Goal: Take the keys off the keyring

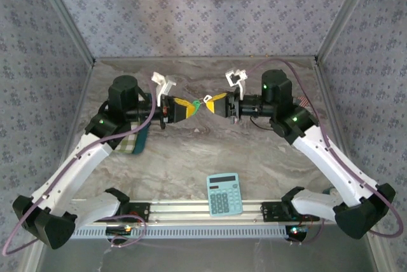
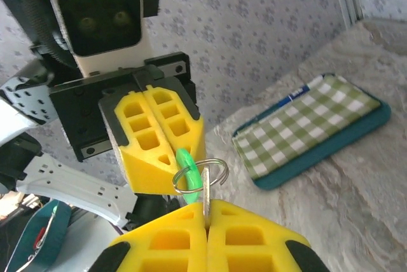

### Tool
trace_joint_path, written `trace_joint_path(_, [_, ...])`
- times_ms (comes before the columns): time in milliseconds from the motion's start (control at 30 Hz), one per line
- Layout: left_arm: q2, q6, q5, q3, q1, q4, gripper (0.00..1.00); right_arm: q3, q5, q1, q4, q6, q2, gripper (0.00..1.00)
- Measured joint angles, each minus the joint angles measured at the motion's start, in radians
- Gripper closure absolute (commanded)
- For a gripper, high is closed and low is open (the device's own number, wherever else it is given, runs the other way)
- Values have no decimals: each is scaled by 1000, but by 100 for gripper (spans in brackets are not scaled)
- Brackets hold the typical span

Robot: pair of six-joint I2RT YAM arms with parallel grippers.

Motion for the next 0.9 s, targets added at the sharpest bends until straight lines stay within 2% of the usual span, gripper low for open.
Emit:
trace_joint_path(200, [-94, 15, -114, -140, -3, 24, 60, 88, 60, 6, -148, -19, 47, 100])
trace_joint_path(433, [-223, 48, -299, -294, -54, 103, 42, 185, 101, 18, -294, -33, 97, 100])
trace_joint_path(633, [-293, 148, -455, -401, -156, 249, 42, 231, 117, 28, -392, -32, 125, 100])
trace_joint_path(900, [-256, 332, -530, -429, -243, 413, 41, 275, 123, 37, -474, -21, 143, 100])
